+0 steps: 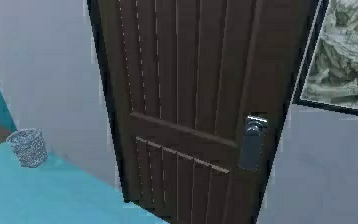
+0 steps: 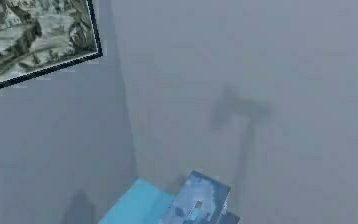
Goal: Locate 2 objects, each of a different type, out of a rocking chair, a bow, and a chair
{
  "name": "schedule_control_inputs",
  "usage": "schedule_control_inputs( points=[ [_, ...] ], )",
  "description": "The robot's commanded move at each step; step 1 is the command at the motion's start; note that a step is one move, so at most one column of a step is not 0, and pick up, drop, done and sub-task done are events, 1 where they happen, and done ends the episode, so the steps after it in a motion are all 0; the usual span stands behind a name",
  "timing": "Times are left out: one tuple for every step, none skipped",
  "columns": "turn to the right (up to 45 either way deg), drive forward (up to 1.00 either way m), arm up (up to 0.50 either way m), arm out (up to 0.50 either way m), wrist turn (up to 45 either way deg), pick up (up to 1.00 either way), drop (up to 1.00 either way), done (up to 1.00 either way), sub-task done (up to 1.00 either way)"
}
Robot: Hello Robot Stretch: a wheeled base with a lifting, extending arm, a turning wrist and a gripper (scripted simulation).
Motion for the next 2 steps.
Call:
schedule_control_inputs(
  points=[
    [-36.0, 0.00, 0.00, 0.00, 0.0, 0.00, 0.00, 0.00, 0.00],
    [0.0, 0.05, 0.00, 0.00, 0.0, 0.00, 0.00, 0.00, 0.00]
  ],
)
